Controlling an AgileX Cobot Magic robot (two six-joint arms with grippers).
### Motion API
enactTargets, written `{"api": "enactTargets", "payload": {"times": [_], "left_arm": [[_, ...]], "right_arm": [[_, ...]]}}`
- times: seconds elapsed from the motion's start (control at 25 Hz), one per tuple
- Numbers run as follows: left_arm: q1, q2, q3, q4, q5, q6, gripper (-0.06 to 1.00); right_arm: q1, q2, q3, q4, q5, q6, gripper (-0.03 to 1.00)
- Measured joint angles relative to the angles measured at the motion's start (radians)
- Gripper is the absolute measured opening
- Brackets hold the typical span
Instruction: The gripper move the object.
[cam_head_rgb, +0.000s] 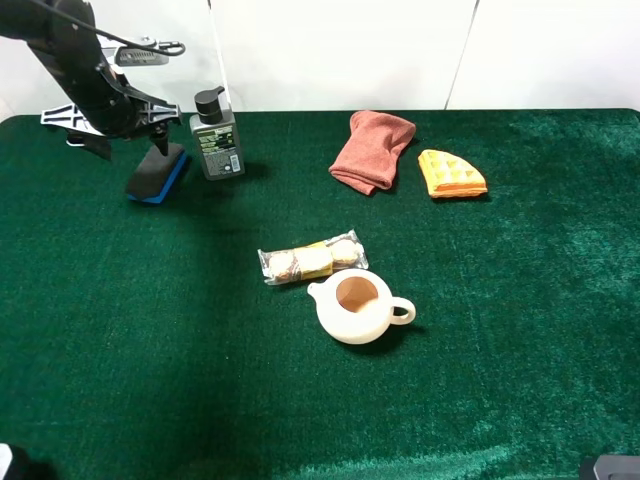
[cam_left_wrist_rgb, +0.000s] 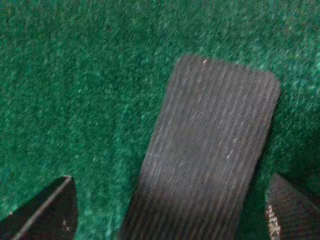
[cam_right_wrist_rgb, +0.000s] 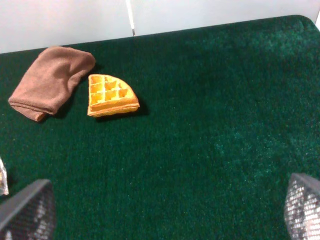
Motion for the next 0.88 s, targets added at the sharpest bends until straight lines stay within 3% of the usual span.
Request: {"api": "enactTargets", "payload": {"times": [0.32, 0.88], "left_arm": [[0.0, -0.147, 0.0, 0.0, 0.095, 0.005, 0.77], [0.0, -0.386, 0.0, 0.0, 0.365, 0.149, 0.77]], "right_arm": [[0.0, 0.0, 0.0, 0.0, 0.0, 0.0, 0.7], [0.0, 0.0, 0.0, 0.0, -0.001, 0.0, 0.7]]}}
